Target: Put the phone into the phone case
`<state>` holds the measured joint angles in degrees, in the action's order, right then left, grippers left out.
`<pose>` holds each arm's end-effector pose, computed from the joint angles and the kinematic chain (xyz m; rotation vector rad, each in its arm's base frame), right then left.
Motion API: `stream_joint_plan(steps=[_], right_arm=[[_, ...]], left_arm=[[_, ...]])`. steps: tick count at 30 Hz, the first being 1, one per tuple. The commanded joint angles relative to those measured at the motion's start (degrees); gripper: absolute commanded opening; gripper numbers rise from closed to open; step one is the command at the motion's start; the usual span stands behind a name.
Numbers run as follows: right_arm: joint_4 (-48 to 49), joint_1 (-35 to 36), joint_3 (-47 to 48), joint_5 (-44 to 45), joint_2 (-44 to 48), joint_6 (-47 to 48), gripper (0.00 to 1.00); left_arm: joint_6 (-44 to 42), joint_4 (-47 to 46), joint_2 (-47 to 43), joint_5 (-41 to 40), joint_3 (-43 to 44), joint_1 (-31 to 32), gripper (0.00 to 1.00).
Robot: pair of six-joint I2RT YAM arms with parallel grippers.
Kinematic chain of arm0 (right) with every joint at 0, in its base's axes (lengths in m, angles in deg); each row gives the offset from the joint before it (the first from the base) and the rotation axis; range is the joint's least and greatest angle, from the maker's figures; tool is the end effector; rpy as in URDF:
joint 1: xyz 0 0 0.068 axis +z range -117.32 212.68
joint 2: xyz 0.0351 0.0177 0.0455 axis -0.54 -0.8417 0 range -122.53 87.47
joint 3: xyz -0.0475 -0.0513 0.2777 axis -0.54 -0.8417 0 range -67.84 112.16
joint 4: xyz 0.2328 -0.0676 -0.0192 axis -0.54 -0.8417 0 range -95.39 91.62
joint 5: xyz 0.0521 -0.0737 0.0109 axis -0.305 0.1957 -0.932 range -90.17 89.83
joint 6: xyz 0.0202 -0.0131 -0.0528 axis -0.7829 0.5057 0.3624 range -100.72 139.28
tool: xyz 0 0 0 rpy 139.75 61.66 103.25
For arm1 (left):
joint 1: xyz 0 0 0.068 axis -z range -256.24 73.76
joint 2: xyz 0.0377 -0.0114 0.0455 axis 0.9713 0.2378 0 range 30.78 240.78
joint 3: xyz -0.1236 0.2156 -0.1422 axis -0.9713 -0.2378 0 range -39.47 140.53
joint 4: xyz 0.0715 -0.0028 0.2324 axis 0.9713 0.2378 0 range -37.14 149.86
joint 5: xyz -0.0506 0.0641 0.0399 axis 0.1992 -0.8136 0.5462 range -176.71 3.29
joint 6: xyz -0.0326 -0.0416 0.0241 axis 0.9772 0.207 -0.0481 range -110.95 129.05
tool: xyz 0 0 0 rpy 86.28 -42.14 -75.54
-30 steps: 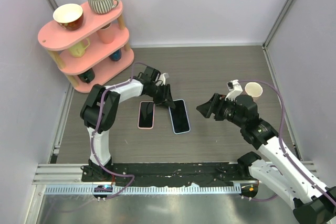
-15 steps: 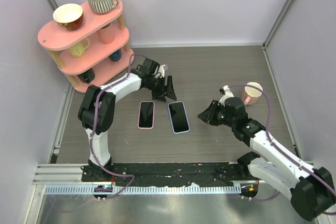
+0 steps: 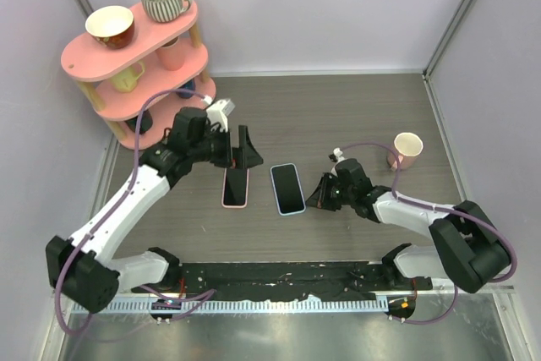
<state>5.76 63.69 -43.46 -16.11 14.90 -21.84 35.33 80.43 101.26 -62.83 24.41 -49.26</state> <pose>0.1772 0.1198 0.1715 0.0725 2.5021 0.9065 0.2157 -0.1288 0.3461 0.2675 2.2624 -0.9656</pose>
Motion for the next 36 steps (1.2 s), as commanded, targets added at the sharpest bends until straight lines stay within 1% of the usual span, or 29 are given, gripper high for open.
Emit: stream_joint_plan(steps=[1, 3, 6, 10, 12, 18, 21, 23, 25, 26, 28, 29, 30, 31, 32, 33, 34, 35, 36], right_arm=[[4.82, 0.72, 3.30, 1.44, -2.22, -0.44, 0.01], [5.70, 0.90, 3.04, 1.27, -3.27, -1.15, 0.01], [6.84, 1.69, 2.78, 1.79, -4.41, -2.20, 0.01], [8.16, 3.09, 1.90, 2.32, -5.82, -4.66, 0.01], [8.16, 3.80, 1.90, 4.34, -5.91, -5.37, 0.01], [3.68, 4.68, 2.16, 10.14, -8.19, -4.76, 0.01], [3.94, 4.86, 2.25, 9.71, -8.37, -5.19, 0.01], [2.89, 5.03, 3.47, 8.74, -6.80, -5.46, 0.01], [0.10, 5.21, 6.98, 7.16, -4.69, -5.11, 0.01], [-1.32, 5.73, 8.47, 6.98, -3.11, -4.76, 0.03], [-5.61, 6.00, 12.70, 7.85, 2.33, -2.84, 0.11], [-5.81, 6.17, 14.01, 7.77, 4.35, -1.69, 0.16], [-5.20, 6.26, 14.03, 7.42, 9.07, -0.37, 0.32], [-4.76, 6.26, 13.94, 8.46, 11.29, 2.25, 0.45], [-5.28, 6.26, 14.11, 9.78, 13.49, 3.41, 0.74], [-6.24, 6.26, 14.64, 10.84, 17.86, 5.07, 1.00], [-9.73, 6.26, 15.51, 13.98, 19.65, 7.70, 1.00], [-12.72, 6.26, 18.22, 15.66, 21.41, 8.42, 1.00], [-15.89, 6.26, 19.90, 19.86, 22.82, 8.78, 1.00]], left_arm=[[-2.29, 1.61, -7.71, -4.54, -7.35, -0.26, 1.00], [-2.81, 1.34, -11.57, -5.50, -9.64, -0.26, 1.00], [-2.99, 1.69, -14.83, -6.21, -10.79, -0.26, 1.00], [-3.52, 1.17, -16.86, -5.95, -11.84, -0.26, 1.00], [-3.61, 1.43, -16.78, -5.69, -11.76, -0.26, 1.00], [-3.96, 2.14, -16.42, -4.81, -11.14, -0.26, 1.00], [-3.87, 1.96, -17.48, -3.59, -11.41, -0.26, 1.00], [-3.35, 1.08, -18.18, -2.79, -11.84, -0.26, 1.00], [-3.26, 0.64, -18.80, -2.78, -12.02, -0.26, 1.00], [-3.17, 0.47, -19.76, -2.87, -12.11, -0.26, 1.00], [-2.12, -1.63, -21.42, -2.61, -13.68, -0.18, 1.00], [-1.59, -2.78, -22.39, -2.44, -14.39, -0.09, 1.00], [-0.54, -3.92, -24.32, -1.56, -15.09, 0.00, 1.00], [-0.44, -6.11, -25.21, 0.88, -15.79, 0.09, 1.00], [-0.27, -7.17, -26.00, 1.69, -16.06, 0.35, 1.00], [0.17, -9.27, -28.01, 1.70, -16.41, 0.44, 1.00], [0.43, -10.34, -29.16, 1.18, -17.37, 0.44, 1.00], [0.52, -11.22, -30.47, 0.65, -17.82, 0.44, 1.00], [0.52, -12.70, -33.01, 0.29, -18.26, 0.44, 1.00]])
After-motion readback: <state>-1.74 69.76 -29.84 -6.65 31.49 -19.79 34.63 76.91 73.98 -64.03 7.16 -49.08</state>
